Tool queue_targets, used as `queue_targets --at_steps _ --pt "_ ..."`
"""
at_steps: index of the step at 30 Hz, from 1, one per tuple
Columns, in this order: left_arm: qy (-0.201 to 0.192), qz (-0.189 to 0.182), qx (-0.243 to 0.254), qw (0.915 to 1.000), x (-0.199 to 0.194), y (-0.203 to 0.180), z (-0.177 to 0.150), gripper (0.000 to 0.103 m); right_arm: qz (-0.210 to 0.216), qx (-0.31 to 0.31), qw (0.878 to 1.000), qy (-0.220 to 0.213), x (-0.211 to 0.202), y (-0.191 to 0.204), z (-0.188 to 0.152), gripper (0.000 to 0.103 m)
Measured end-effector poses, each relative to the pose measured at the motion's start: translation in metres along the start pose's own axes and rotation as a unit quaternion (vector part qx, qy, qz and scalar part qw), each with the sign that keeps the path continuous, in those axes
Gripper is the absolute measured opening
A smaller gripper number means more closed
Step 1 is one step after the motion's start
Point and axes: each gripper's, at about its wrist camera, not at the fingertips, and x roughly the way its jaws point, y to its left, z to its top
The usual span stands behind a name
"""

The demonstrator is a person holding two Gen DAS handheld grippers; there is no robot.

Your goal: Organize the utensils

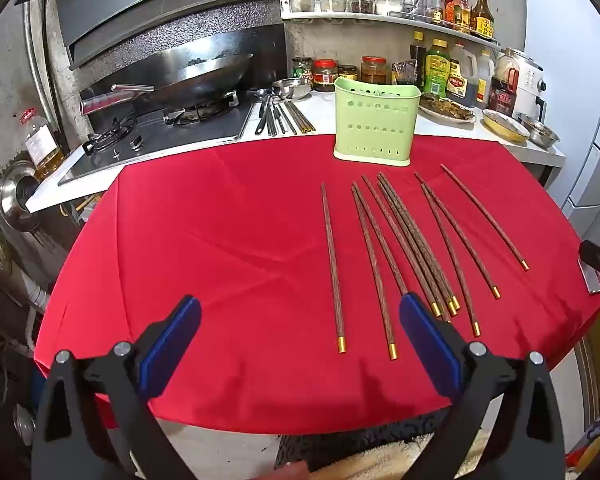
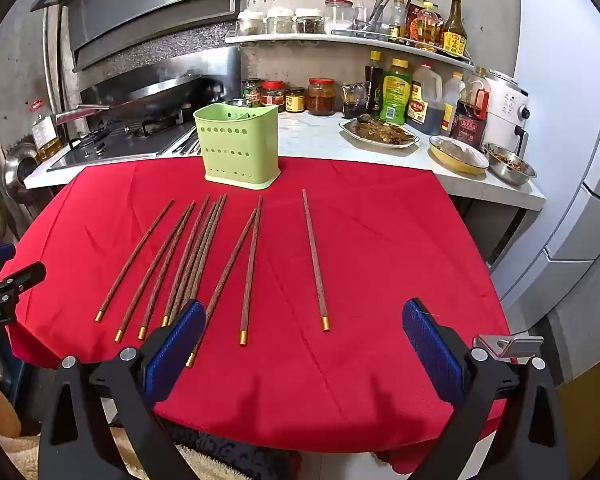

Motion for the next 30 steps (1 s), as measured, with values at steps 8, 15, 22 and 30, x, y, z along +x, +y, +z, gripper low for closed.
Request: queue_targets --at_steps 8,15,22,30 --pt "-0.001 0.000 -0.002 1.0000 -0.0022 0.0012 0.0012 0.097 0.001 -0.005 1.000 -0.005 0.0001 0.0013 0.0008 0.097" --pt "-0.001 0.000 -0.001 1.0000 -0.0058 -0.0017 0.0012 0.097 -0.002 -0.004 1.000 -0.004 0.0024 0.0005 0.0002 0.097" --pt "0.000 0.001 0.000 1.0000 -0.0041 -0.0031 0.0017 0.097 0.001 -0.004 1.000 -0.005 0.0000 0.0028 -0.0010 0.097" --pt "-0.001 0.000 0.001 1.0000 -0.0035 -0.0023 0.0052 0.097 0.002 -0.005 1.000 -0.004 0.0010 0.0019 0.0014 0.097"
